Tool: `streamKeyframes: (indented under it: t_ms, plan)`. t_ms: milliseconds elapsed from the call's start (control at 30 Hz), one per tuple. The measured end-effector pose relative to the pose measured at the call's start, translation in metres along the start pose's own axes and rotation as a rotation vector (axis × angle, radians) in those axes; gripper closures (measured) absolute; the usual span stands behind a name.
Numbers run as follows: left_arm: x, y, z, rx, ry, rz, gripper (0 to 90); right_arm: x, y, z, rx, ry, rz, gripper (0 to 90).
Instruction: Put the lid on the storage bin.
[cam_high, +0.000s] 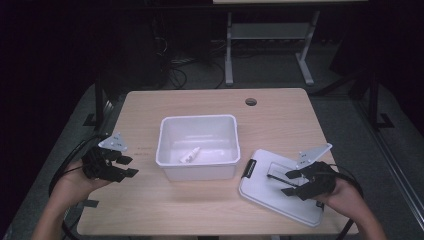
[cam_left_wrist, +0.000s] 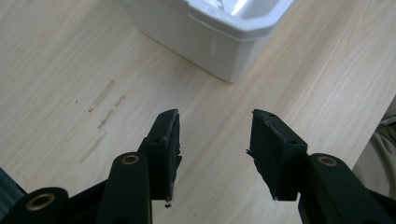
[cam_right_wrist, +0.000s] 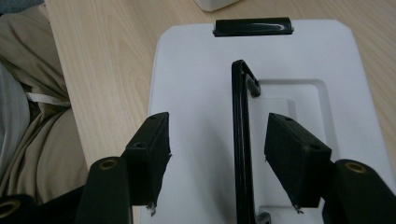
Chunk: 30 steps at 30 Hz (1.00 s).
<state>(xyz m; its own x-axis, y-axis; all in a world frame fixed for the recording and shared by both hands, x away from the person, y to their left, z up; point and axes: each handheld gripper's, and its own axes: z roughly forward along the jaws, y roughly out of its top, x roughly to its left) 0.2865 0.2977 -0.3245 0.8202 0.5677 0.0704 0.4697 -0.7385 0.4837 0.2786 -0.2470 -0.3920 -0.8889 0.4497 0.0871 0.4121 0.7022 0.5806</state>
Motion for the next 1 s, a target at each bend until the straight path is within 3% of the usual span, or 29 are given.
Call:
streamKeyframes:
  t_ms: [433, 1000]
  plan:
    - [-0.009, -0.021, 0.017, -0.003, -0.006, -0.021, 50.3, 0.001, -0.001, 0.006, 0.009, -0.011, 0.007, 41.8]
    - [-0.017, -0.046, 0.038, -0.016, -0.001, -0.054, 48.3, -0.005, -0.003, 0.016, 0.049, -0.062, 0.007, 61.2]
